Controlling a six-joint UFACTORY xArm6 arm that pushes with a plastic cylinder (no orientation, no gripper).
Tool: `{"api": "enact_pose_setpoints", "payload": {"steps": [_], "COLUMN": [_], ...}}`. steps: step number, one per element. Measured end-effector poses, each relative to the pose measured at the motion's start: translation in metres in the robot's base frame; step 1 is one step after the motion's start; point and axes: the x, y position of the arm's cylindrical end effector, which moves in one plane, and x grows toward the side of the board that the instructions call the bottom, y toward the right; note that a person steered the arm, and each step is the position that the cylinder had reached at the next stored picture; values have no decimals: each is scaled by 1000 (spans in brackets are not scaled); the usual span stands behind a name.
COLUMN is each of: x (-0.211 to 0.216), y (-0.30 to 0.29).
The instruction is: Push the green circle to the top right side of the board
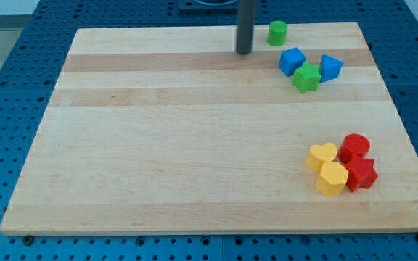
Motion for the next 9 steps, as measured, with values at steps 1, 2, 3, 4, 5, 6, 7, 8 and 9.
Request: {"api": "enact_pose_setpoints", "payload": {"steps": [1,2,3,4,5,6,7,8,9], "x": [-16,-35,-46,-47,-40,-20,-9,-4,-13], "y": [-14,33,93,134,106,89,118,149,163]}}
